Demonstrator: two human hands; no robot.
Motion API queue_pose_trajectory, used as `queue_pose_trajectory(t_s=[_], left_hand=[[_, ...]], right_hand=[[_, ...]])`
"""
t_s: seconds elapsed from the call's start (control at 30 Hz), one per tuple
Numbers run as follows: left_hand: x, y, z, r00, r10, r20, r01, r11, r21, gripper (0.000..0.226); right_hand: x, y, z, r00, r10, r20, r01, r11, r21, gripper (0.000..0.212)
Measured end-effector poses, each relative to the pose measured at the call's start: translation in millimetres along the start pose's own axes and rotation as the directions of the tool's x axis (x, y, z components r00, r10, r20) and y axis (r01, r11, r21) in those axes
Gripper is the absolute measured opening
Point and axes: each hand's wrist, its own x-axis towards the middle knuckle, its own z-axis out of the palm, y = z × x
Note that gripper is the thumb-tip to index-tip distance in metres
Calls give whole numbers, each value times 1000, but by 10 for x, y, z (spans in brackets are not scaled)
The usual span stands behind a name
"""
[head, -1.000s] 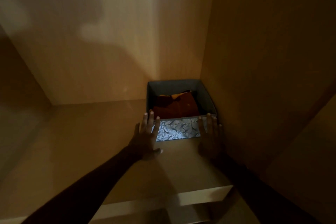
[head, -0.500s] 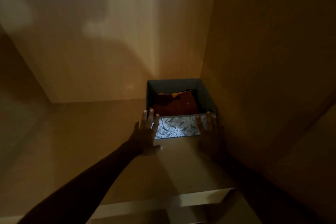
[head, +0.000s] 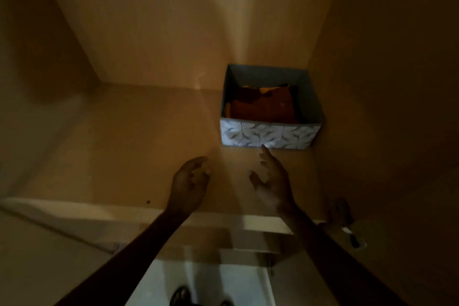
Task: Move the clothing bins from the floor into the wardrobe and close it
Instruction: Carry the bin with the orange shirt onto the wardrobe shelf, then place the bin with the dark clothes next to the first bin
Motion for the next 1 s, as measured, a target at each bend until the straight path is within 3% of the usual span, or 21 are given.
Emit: queue_pose_trajectory(t_s=[0.1, 0.2, 0.37, 0.57, 0.8, 1.0], left_hand=[[-433, -176, -289, 990, -86, -115, 83, 996, -33, 34], [-960, -336, -595, 956, -206, -208, 205, 978, -27, 30], [-2002, -545, -1098, 820, -391, -419, 381, 918, -111, 29], [-3417, -684, -1569, 574, -504, -646, 488, 844, -224, 30], [-5015, -632, -1786, 341, -535, -773, 489, 803, -340, 30], [-6582, -461, -1778, 3, -536, -844, 484, 739, -468, 31]], right_hand=[[-287, -141, 269, 992, -49, 114, 30, 987, 159, 76], [-540, -305, 550, 959, -106, 263, 62, 983, 170, 72], [-1116, -645, 1124, 825, -184, 534, 84, 975, 207, 70], [-2025, -1043, 1672, 565, -285, 774, 174, 958, 227, 71], [-3225, -1377, 2136, 305, -365, 880, 304, 913, 274, 72], [-4593, -1595, 2449, -11, -420, 907, 420, 822, 385, 72]])
